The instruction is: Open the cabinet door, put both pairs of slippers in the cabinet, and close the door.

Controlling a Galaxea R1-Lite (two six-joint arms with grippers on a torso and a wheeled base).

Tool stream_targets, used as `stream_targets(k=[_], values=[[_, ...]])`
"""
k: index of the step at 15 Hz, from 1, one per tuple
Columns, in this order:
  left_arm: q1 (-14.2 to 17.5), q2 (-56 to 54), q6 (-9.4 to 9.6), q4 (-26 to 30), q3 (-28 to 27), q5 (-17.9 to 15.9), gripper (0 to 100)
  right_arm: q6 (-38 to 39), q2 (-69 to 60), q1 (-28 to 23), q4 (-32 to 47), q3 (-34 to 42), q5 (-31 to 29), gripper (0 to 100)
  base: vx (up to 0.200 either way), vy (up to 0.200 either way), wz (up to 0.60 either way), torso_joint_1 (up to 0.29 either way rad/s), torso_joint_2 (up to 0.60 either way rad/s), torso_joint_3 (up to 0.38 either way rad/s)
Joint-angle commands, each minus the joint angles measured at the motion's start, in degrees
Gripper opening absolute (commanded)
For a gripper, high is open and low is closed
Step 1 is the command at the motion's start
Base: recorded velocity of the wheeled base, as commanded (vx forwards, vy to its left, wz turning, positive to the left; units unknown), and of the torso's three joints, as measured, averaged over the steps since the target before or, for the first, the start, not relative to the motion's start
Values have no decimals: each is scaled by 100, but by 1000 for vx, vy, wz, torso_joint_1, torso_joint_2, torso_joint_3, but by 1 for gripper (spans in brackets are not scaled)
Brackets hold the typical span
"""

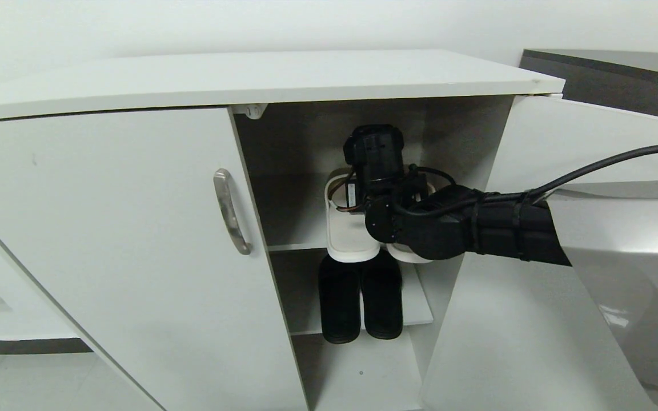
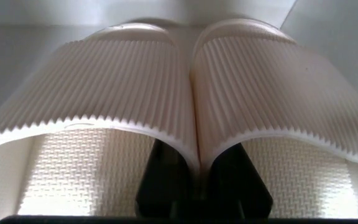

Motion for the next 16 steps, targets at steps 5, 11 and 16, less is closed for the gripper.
stream_targets(k=[5,11,16], values=[[0,-1,-10,2,0,1,0,17,29,-36,8,-6,7,0,0,0,0,0,0,0],[0,-1,-10,2,0,1,0,17,64,-45,-1,-6,7,100,0,0,0,0,0,0],[0,-1,-19,2,0,1,0,44,29,-19,-10,-6,7,100,0,0,0,0,0,0]])
